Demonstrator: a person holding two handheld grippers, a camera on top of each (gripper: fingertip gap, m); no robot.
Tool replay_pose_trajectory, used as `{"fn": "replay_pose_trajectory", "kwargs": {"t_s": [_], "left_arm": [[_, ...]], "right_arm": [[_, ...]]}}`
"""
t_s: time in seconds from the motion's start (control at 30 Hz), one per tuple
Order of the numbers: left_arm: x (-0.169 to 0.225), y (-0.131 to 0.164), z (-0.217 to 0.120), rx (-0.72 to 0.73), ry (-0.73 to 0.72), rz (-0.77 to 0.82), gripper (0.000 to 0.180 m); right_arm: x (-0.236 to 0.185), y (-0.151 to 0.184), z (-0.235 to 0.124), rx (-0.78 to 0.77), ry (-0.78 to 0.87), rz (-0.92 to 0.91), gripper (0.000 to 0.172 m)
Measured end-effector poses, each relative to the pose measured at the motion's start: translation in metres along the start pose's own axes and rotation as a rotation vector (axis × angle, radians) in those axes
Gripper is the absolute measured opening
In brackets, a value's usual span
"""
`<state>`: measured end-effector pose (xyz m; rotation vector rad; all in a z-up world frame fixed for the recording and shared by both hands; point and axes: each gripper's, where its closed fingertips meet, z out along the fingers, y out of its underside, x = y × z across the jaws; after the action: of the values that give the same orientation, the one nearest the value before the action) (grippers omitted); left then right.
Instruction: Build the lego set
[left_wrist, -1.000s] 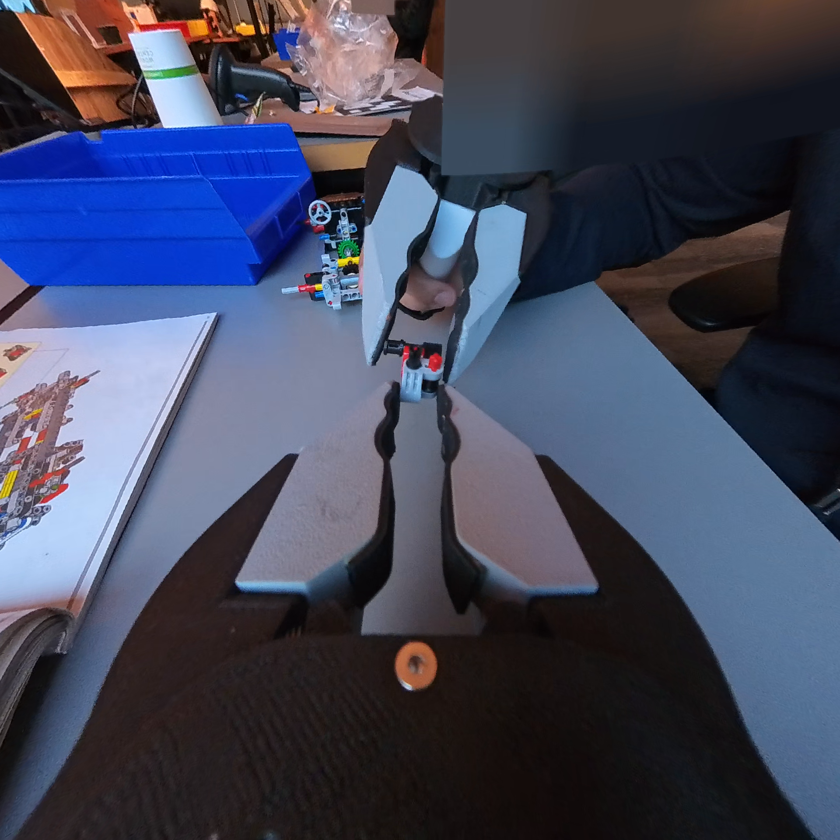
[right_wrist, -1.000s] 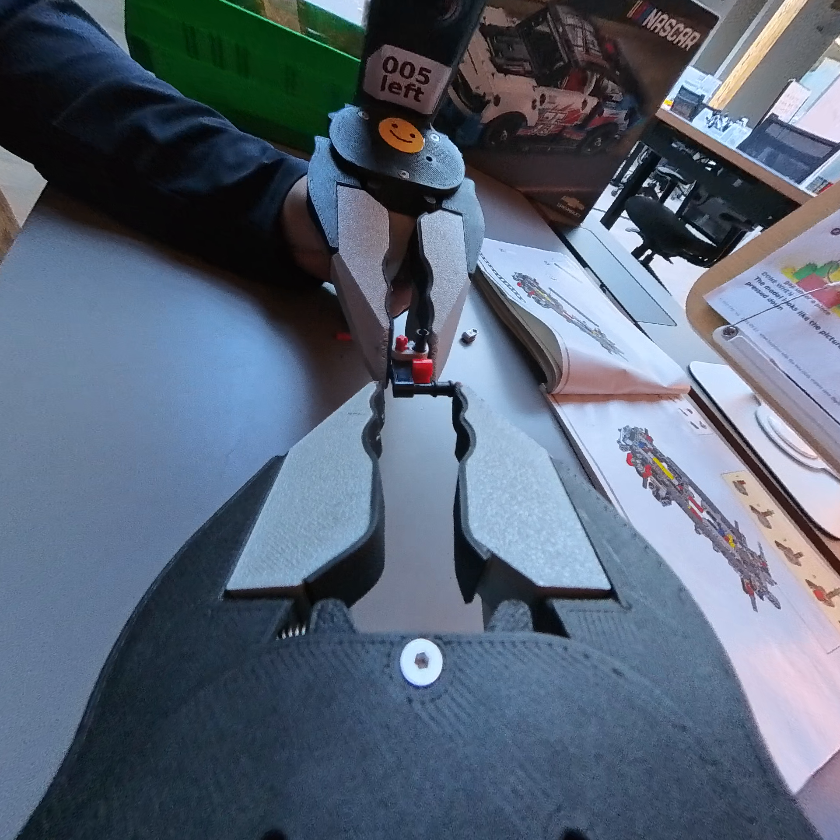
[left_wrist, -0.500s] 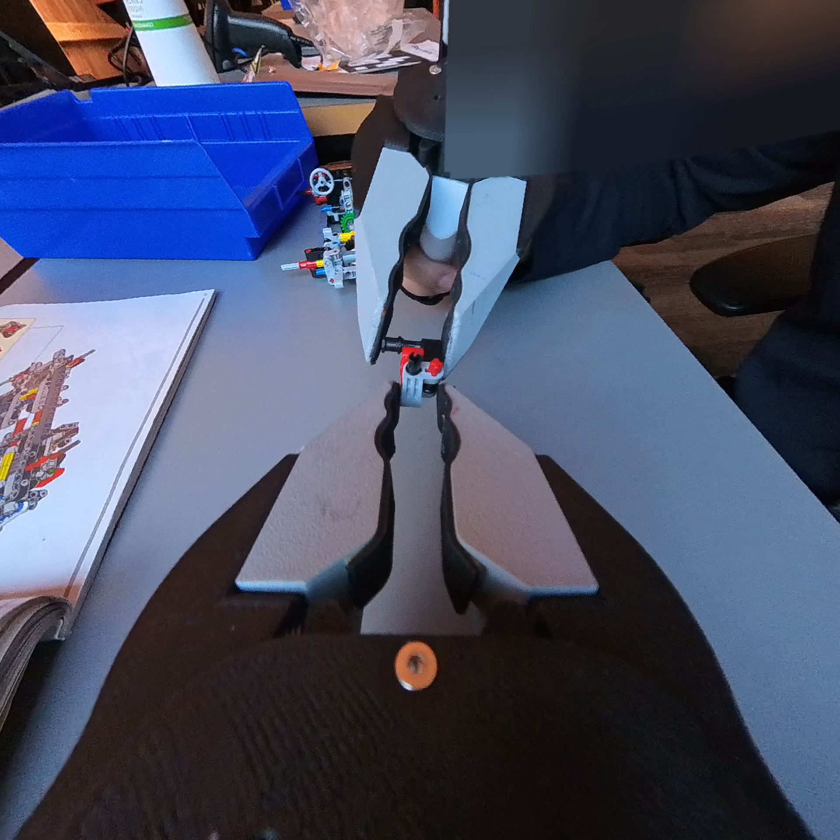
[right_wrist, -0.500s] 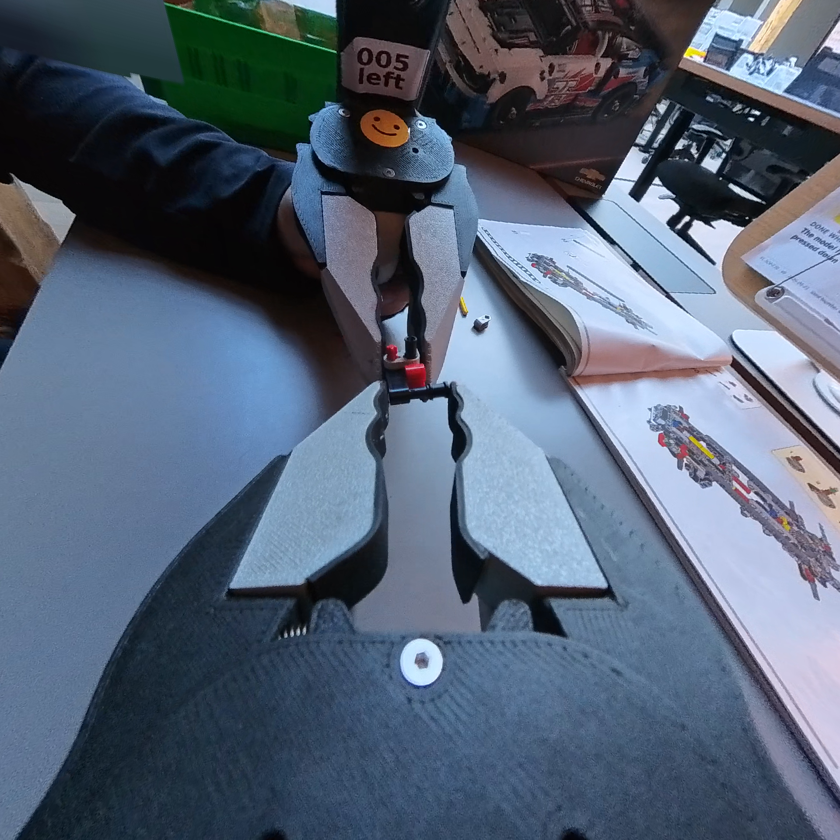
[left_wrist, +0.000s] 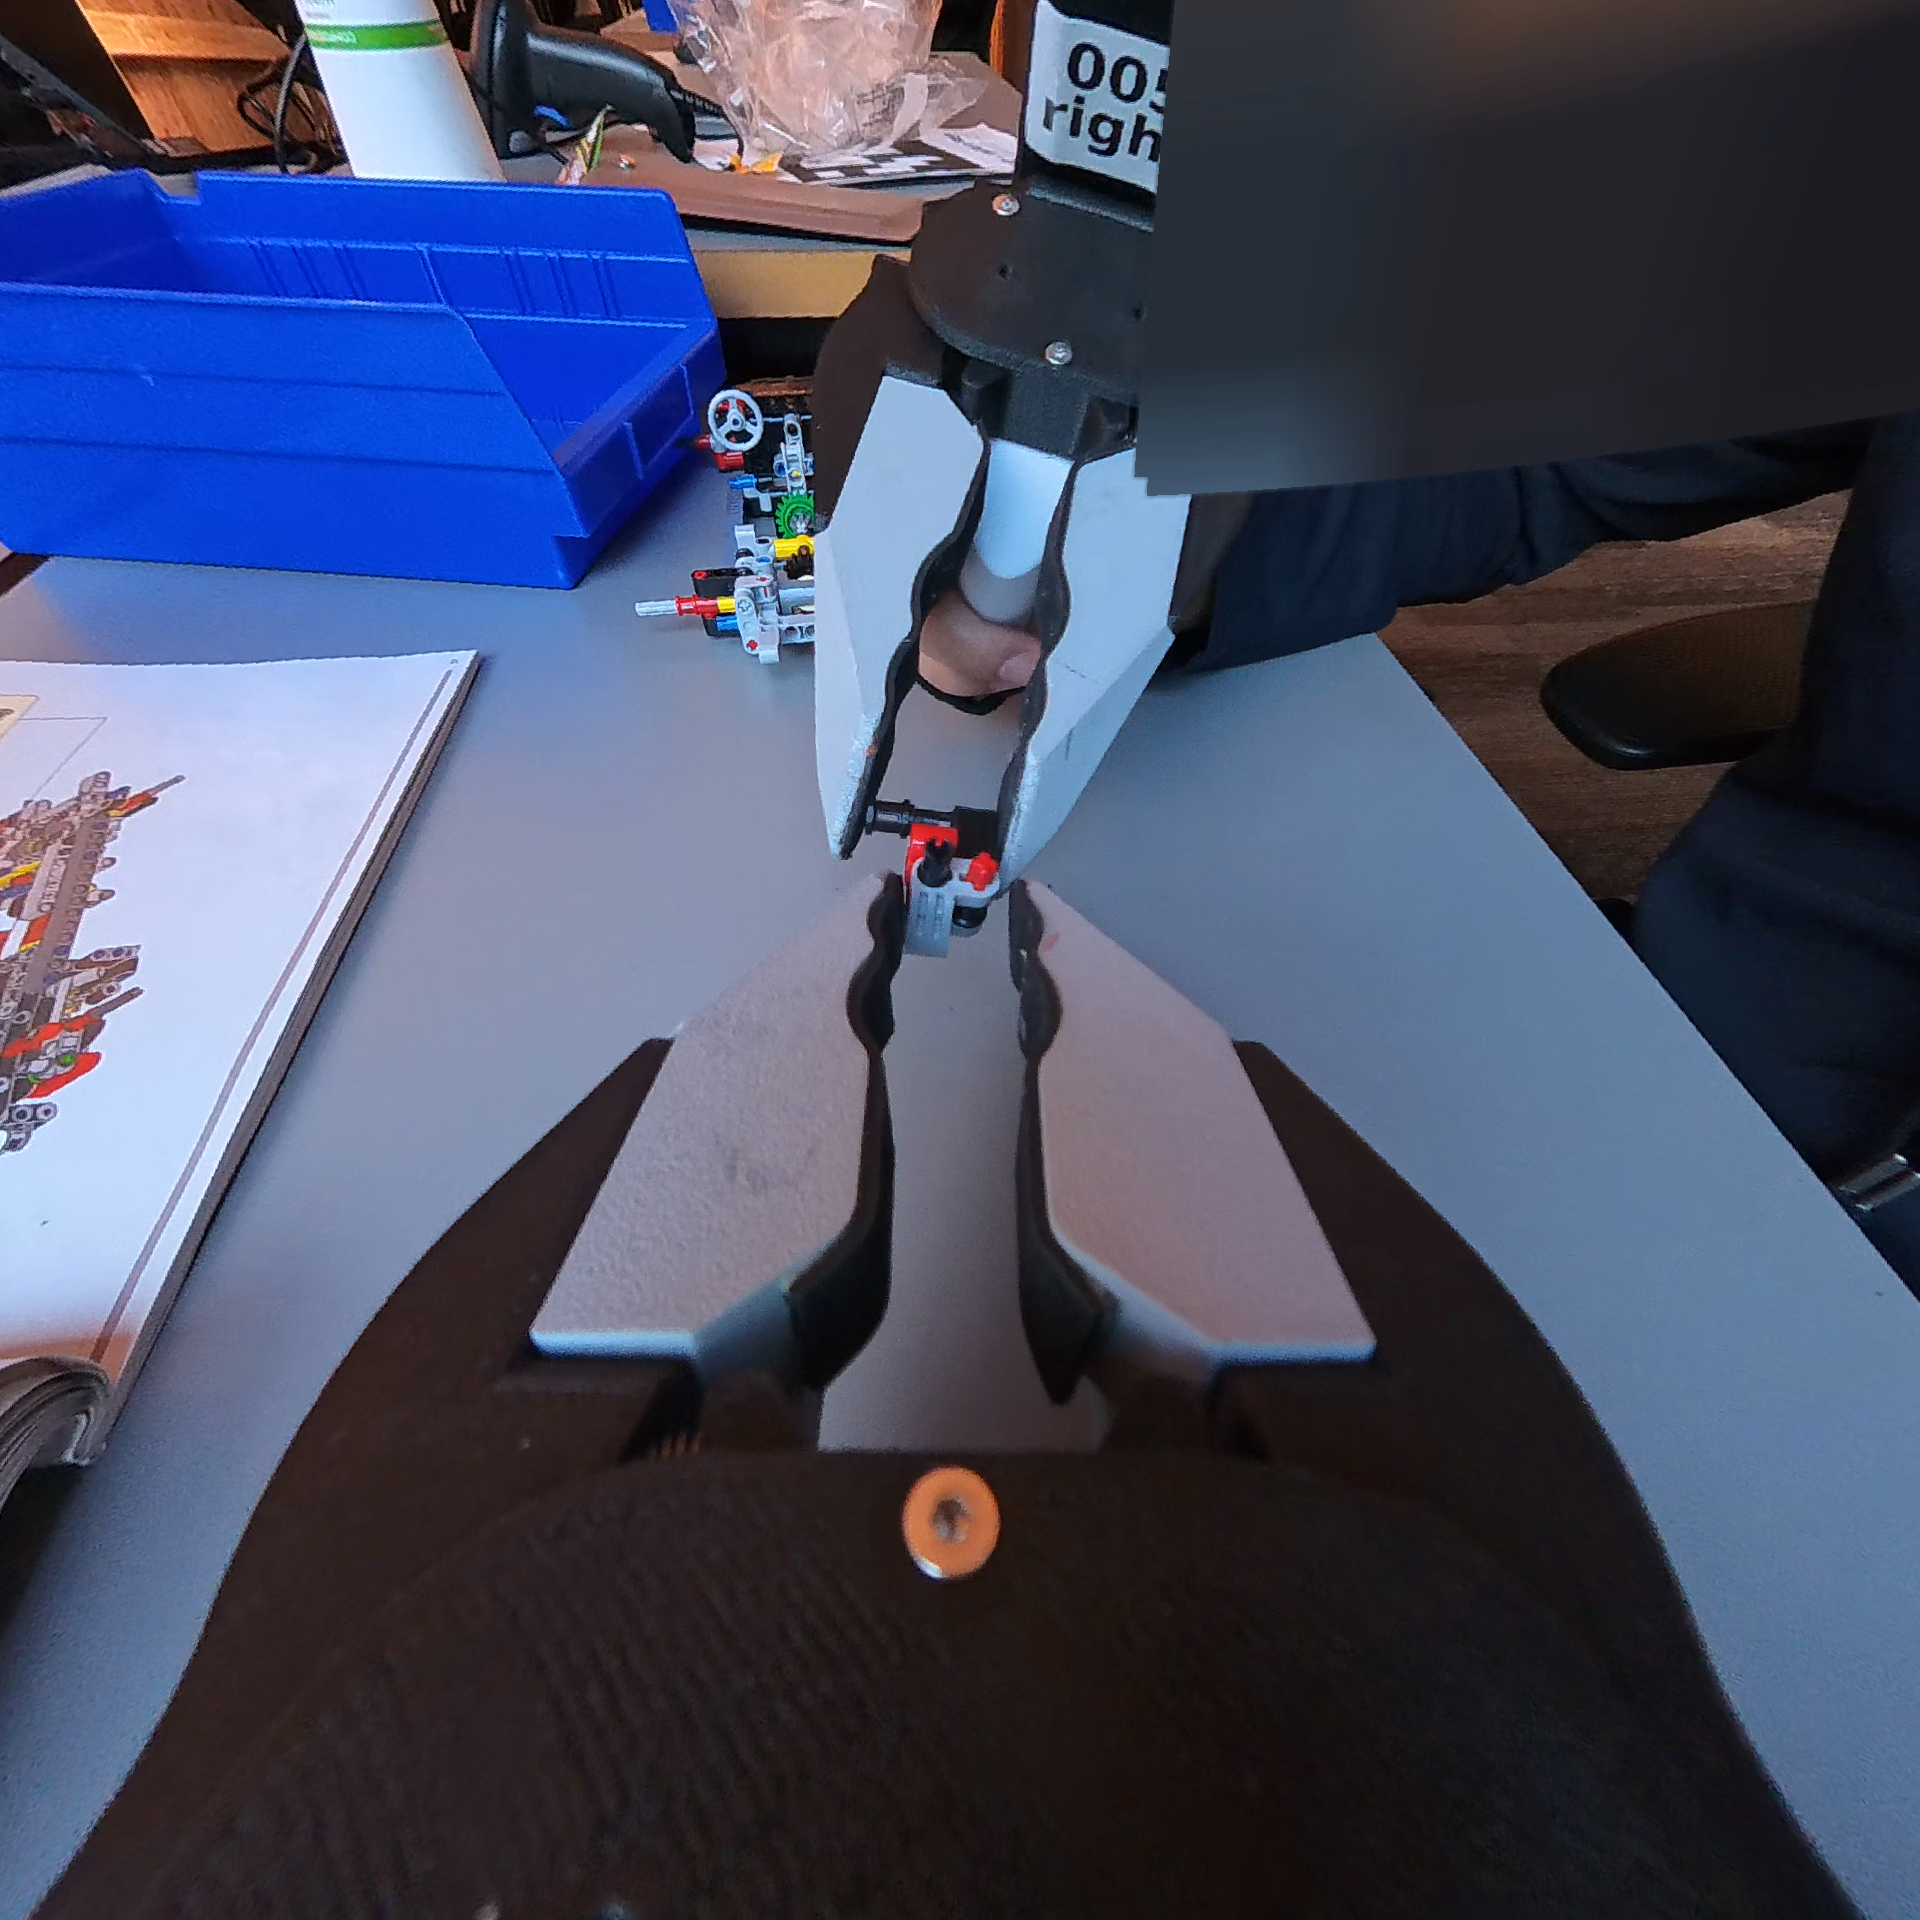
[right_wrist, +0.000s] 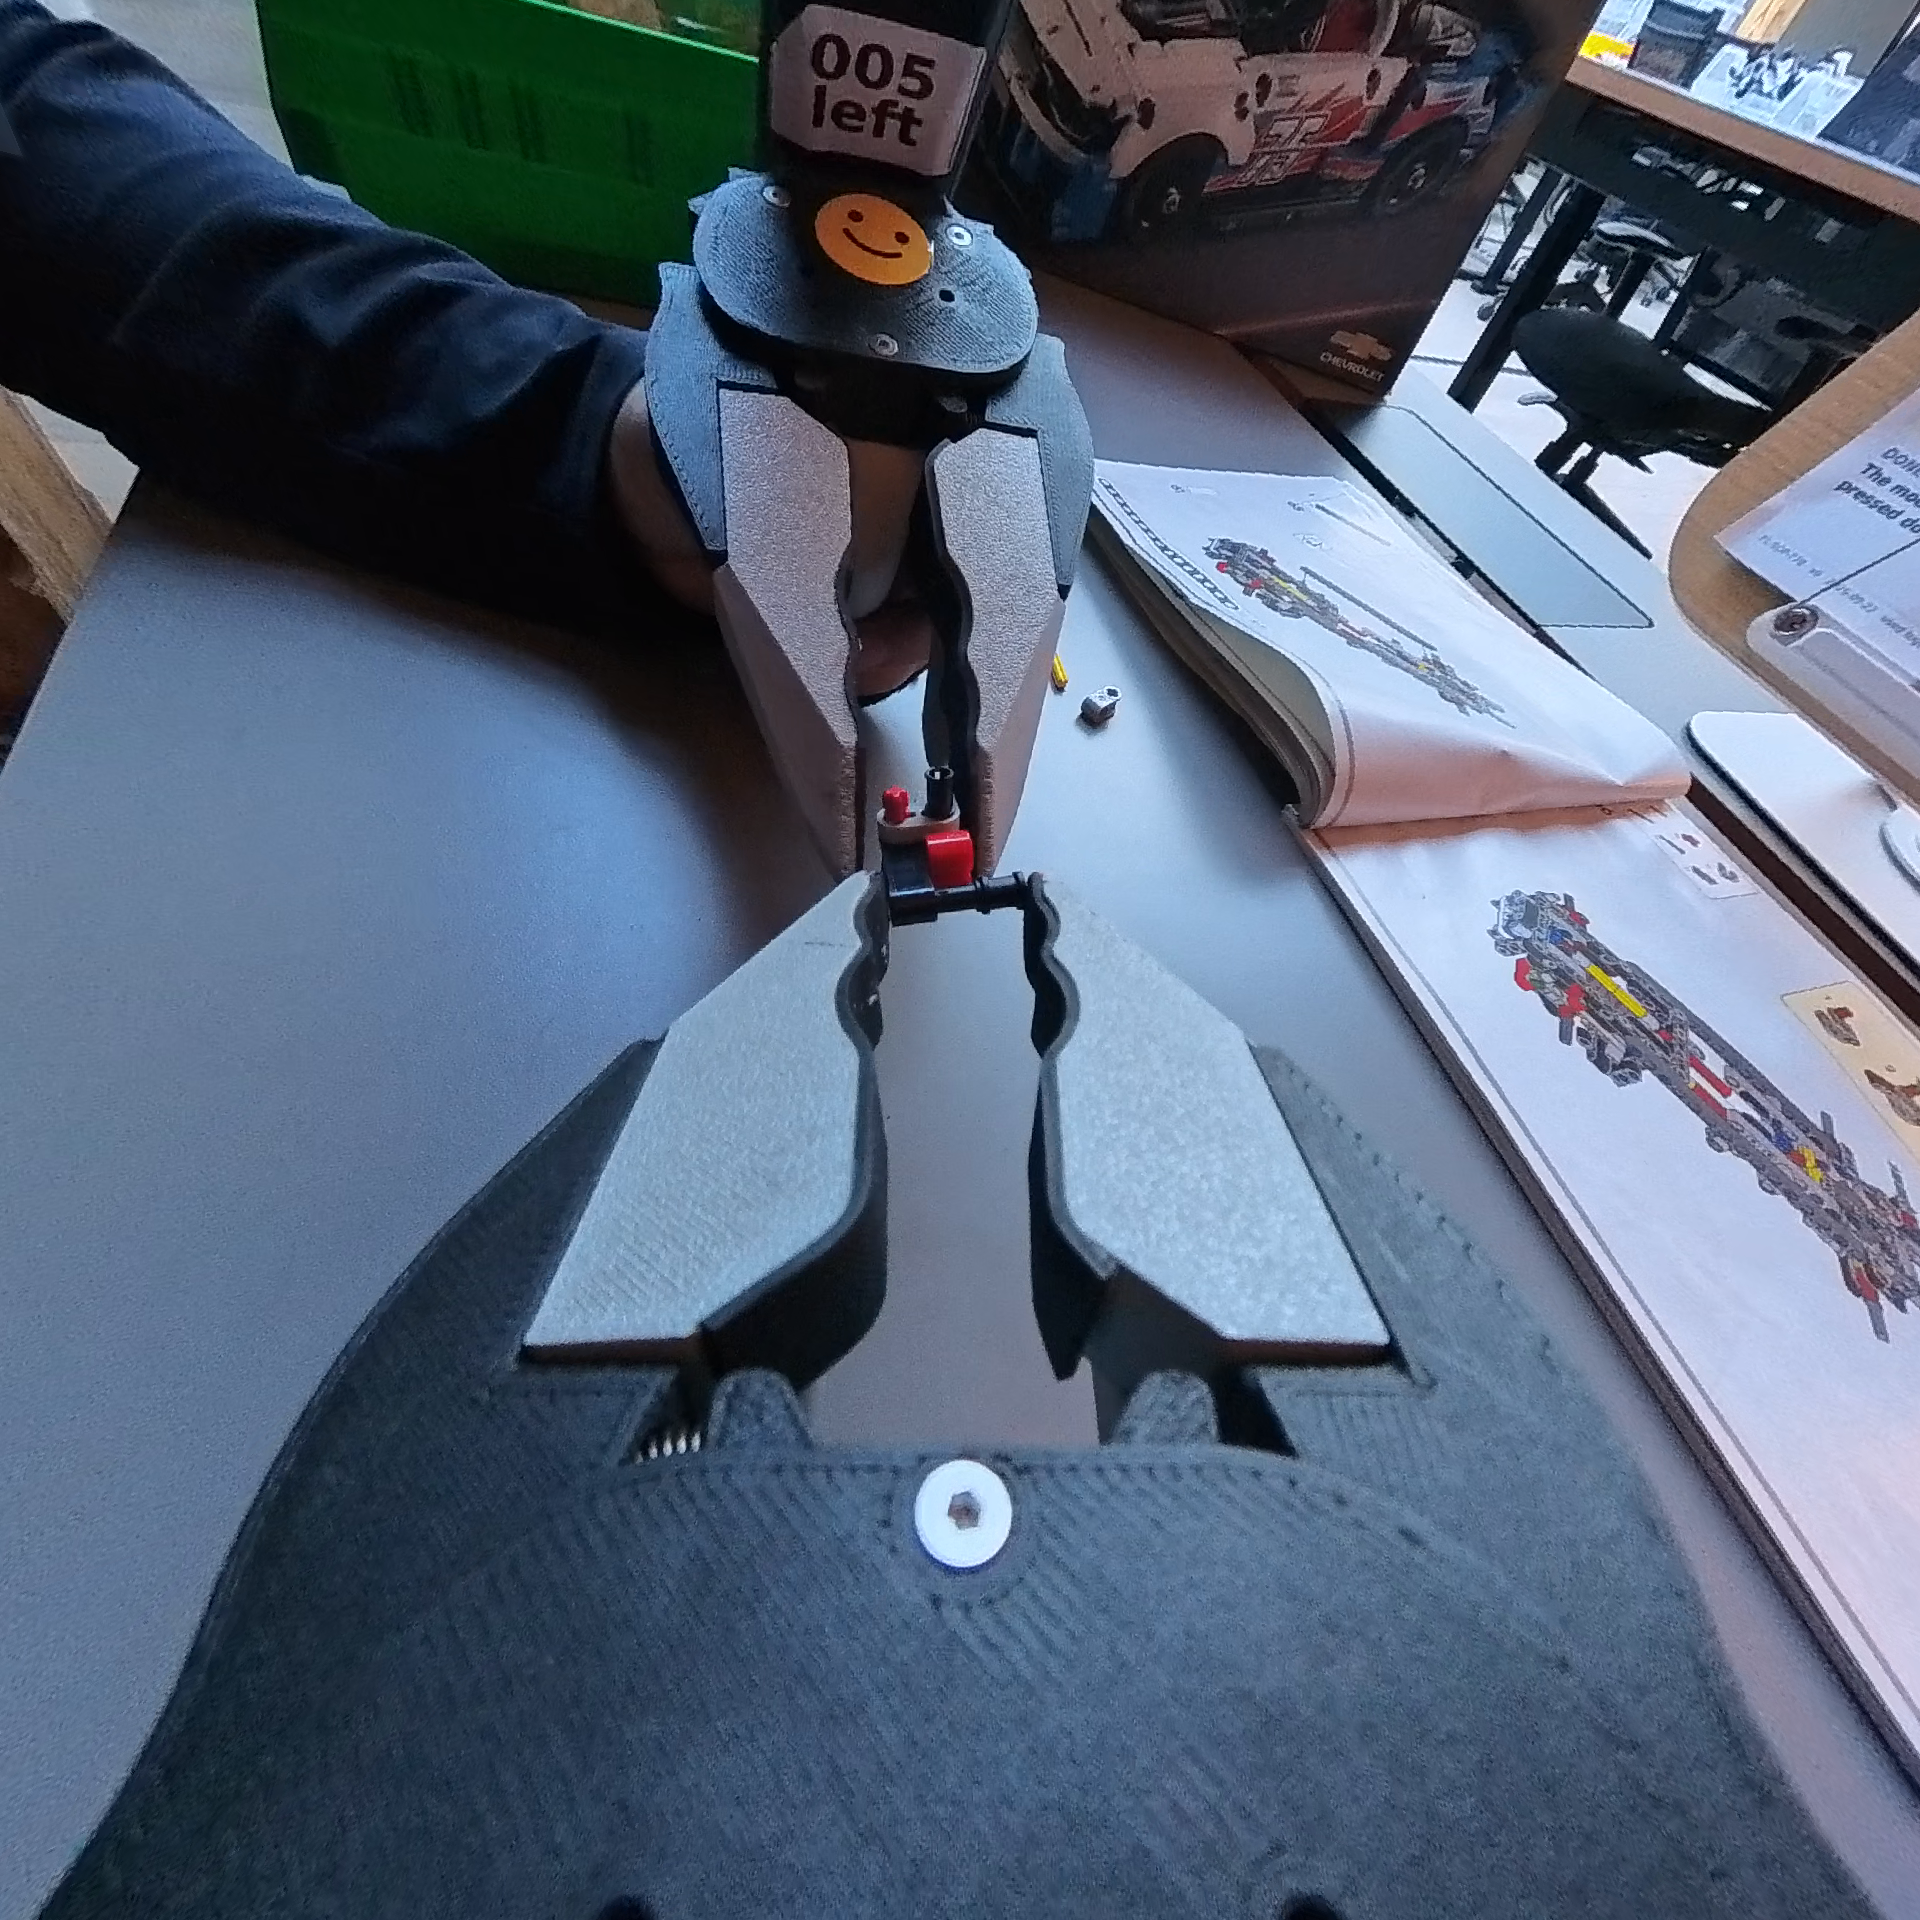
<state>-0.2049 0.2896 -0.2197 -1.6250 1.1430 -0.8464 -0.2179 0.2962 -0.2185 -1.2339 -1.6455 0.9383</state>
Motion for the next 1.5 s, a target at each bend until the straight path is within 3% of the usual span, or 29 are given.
{"fn": "replay_pose_trajectory", "kwargs": {"t_s": [0.47, 0.7, 0.83, 0.97, 1.07, 1.2, 1.33, 1.43, 1.5], "left_arm": [[-0.002, -0.004, 0.003, 0.018, -0.020, 0.005, 0.016], [-0.007, -0.001, 0.007, -0.019, -0.079, -0.004, 0.017], [0.002, -0.001, 0.007, -0.027, -0.036, 0.016, 0.016], [0.006, 0.015, 0.012, -0.134, -0.009, 0.011, 0.015], [0.007, 0.011, 0.012, -0.126, -0.017, 0.026, 0.015], [0.017, 0.030, 0.014, -0.230, 0.049, 0.004, 0.014], [0.013, 0.035, 0.015, -0.259, 0.006, 0.036, 0.014], [0.019, 0.063, 0.016, -0.434, 0.060, 0.158, 0.015], [0.036, 0.063, 0.017, -0.416, 0.140, 0.284, 0.014]], "right_arm": [[0.003, -0.002, -0.005, -0.021, 0.055, -0.048, 0.023], [0.006, 0.004, -0.007, -0.107, 0.129, -0.059, 0.022], [-0.002, 0.001, -0.008, -0.104, 0.067, -0.032, 0.021], [-0.009, 0.015, -0.004, -0.219, 0.109, -0.205, 0.020], [-0.010, 0.013, -0.007, -0.215, 0.103, -0.202, 0.020], [-0.022, 0.026, -0.002, -0.351, 0.171, -0.445, 0.021], [-0.021, 0.029, 0.001, -0.298, 0.169, -0.411, 0.020], [-0.034, 0.054, 0.012, -0.304, -0.076, -0.146, 0.022], [-0.052, 0.056, 0.005, -0.305, -0.292, -0.037, 0.017]]}}
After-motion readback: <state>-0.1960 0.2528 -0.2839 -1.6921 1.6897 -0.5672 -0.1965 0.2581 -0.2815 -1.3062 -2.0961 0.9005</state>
